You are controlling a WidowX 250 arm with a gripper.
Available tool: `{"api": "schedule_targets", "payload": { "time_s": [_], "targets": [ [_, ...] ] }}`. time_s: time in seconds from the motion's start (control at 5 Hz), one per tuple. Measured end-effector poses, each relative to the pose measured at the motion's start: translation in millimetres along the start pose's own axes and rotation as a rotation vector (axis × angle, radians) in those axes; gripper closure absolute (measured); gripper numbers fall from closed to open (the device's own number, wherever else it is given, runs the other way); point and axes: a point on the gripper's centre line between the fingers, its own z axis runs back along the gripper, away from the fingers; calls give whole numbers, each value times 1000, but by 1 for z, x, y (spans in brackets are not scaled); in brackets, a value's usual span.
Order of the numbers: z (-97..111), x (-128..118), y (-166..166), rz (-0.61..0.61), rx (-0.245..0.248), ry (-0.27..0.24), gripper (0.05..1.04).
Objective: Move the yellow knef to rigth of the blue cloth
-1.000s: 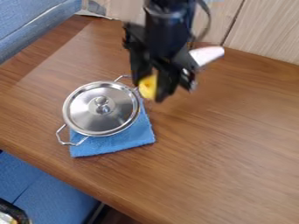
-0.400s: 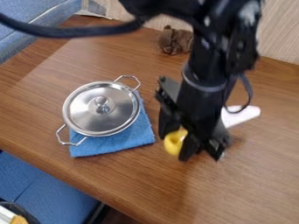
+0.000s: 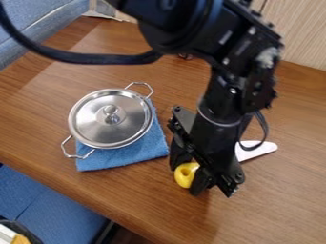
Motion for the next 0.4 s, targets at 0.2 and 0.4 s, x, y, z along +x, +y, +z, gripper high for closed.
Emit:
{"api": "schedule_targets", "payload": {
  "time_s": [0.2, 0.4],
  "targets": [
    [-1, -1, 2, 0, -15, 2, 482],
    [1, -2, 5, 16, 3, 4, 184]
  ]
}}
